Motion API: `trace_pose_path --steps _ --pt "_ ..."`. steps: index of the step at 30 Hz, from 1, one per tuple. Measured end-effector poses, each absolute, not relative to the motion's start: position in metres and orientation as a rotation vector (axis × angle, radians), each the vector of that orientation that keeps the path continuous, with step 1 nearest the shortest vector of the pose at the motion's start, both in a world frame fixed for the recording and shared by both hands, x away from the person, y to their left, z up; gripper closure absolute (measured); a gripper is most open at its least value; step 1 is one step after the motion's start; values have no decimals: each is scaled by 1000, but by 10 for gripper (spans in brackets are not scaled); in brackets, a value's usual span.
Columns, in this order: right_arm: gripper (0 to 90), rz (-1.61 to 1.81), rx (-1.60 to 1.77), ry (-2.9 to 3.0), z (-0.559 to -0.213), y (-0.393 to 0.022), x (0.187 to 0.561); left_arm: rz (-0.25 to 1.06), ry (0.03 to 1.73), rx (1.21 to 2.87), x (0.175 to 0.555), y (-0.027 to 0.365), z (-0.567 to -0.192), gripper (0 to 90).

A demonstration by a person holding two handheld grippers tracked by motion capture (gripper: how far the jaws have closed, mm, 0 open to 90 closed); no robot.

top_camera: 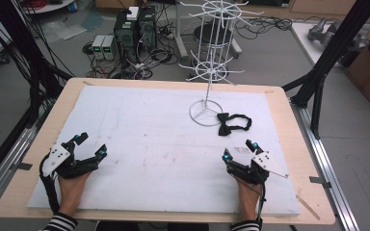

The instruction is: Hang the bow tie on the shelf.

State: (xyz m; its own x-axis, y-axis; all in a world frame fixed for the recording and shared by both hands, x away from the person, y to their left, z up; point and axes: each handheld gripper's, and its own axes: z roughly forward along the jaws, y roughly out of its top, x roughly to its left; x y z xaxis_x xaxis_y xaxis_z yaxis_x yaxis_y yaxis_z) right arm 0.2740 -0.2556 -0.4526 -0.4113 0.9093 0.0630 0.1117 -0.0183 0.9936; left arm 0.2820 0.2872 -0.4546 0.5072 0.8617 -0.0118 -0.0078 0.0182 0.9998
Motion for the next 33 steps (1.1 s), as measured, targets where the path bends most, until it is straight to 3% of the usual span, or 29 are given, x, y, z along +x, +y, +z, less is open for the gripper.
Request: trace_pose_path --steps 33 --pt "109 1455 1111 1570 -451 -253 276 806 812 1394 282 288 -454 151"
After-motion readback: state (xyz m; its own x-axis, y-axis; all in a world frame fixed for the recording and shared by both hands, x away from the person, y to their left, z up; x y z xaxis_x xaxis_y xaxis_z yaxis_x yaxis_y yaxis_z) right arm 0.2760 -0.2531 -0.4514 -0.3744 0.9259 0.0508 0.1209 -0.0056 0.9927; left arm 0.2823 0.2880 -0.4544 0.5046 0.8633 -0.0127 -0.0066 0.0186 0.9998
